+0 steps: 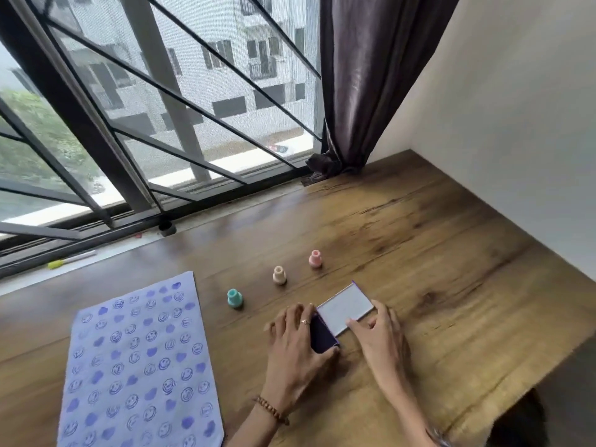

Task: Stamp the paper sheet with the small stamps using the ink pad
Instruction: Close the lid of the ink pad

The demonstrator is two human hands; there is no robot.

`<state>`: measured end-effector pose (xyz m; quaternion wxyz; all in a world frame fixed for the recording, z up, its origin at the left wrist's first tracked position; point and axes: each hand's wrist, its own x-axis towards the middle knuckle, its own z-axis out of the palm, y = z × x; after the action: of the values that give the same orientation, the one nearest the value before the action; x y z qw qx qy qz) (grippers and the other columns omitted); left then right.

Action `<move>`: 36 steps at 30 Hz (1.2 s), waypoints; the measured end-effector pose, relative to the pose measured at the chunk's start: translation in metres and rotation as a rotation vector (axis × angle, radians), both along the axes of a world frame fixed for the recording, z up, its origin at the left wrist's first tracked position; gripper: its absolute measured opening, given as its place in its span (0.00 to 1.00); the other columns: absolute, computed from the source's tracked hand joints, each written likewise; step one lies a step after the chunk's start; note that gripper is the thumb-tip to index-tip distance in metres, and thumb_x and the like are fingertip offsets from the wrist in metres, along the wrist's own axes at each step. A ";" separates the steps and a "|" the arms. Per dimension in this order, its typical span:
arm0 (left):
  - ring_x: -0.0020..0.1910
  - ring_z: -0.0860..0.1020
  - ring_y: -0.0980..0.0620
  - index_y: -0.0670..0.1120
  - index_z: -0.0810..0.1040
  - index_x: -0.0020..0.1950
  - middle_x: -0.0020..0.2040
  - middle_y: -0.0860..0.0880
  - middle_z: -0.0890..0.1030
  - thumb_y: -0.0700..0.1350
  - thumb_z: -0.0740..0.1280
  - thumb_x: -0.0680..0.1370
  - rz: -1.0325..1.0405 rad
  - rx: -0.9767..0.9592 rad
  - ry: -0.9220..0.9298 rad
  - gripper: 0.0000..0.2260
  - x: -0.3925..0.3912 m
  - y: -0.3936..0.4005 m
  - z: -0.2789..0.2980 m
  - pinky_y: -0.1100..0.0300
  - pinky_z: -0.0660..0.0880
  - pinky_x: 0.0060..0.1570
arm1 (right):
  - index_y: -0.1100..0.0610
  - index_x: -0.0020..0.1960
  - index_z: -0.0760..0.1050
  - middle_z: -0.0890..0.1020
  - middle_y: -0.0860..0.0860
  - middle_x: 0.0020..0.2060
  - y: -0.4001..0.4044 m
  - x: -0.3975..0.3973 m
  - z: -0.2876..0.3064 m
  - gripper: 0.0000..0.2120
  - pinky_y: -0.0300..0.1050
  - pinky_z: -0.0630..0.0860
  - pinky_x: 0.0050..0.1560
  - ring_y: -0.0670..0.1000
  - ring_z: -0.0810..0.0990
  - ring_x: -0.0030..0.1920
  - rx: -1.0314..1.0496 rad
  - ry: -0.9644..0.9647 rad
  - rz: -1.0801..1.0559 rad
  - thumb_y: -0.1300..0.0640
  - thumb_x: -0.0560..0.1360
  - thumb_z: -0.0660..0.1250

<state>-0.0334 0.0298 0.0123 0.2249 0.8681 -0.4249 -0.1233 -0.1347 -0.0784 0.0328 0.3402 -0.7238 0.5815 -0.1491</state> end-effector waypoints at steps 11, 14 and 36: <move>0.72 0.53 0.53 0.53 0.54 0.71 0.73 0.52 0.57 0.67 0.63 0.66 0.026 0.027 0.101 0.40 0.000 0.002 0.003 0.53 0.47 0.67 | 0.51 0.50 0.72 0.83 0.49 0.45 0.025 -0.010 0.016 0.10 0.32 0.76 0.41 0.39 0.81 0.41 -0.276 -0.429 0.163 0.62 0.73 0.68; 0.72 0.54 0.52 0.54 0.51 0.73 0.74 0.53 0.54 0.67 0.65 0.66 0.057 -0.017 0.201 0.42 0.006 0.021 0.009 0.51 0.51 0.70 | 0.53 0.50 0.75 0.83 0.47 0.42 0.042 -0.015 0.016 0.07 0.36 0.76 0.39 0.43 0.82 0.40 -0.534 -0.356 0.336 0.59 0.73 0.68; 0.60 0.67 0.55 0.62 0.73 0.60 0.60 0.54 0.71 0.48 0.63 0.76 0.182 -0.160 0.142 0.14 0.018 0.097 0.006 0.59 0.58 0.54 | 0.48 0.64 0.67 0.61 0.58 0.70 0.079 0.010 -0.005 0.28 0.48 0.65 0.67 0.57 0.59 0.70 -0.196 0.127 0.469 0.42 0.66 0.69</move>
<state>-0.0159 0.1267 0.0182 0.3333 0.8714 -0.3360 -0.1294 -0.1247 0.0010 0.0274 0.2563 -0.8762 0.4010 -0.0761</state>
